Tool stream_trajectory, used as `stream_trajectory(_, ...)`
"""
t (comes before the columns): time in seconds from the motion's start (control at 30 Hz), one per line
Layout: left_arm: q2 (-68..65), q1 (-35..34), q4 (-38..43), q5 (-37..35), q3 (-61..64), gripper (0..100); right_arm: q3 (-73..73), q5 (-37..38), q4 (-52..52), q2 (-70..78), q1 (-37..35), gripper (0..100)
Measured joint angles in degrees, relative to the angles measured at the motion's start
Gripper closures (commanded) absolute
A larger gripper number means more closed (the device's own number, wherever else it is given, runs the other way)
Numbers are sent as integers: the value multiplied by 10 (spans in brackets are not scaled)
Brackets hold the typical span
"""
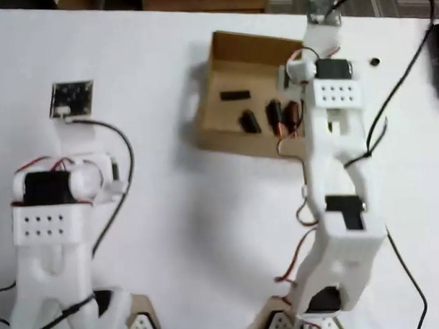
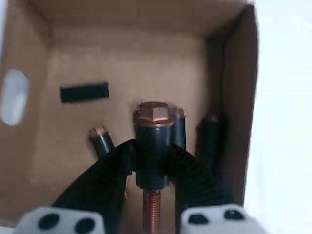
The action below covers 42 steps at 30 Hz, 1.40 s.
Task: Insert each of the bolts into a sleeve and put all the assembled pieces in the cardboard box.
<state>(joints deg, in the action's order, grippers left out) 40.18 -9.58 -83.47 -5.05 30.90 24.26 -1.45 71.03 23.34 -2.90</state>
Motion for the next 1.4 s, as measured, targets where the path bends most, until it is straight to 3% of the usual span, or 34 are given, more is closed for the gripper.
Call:
stream_trajectory(0.17,3,0,3,0,0,978,37,0,62,62,14,979)
stream_trajectory(0.4,3,0,3,0,0,978,41,5,68,126,28,971)
stream_trajectory(0.67,3,0,3,0,2,978,51,6,69,156,27,758)
stream_trajectory(0.9,3,0,3,0,2,978,108,6,111,148,26,747)
stream_trajectory(1.17,31,0,0,0,-12,978,230,6,279,-11,-5,747)
stream_trajectory(1.4,164,67,-48,0,-21,978,217,6,290,-263,-80,747)
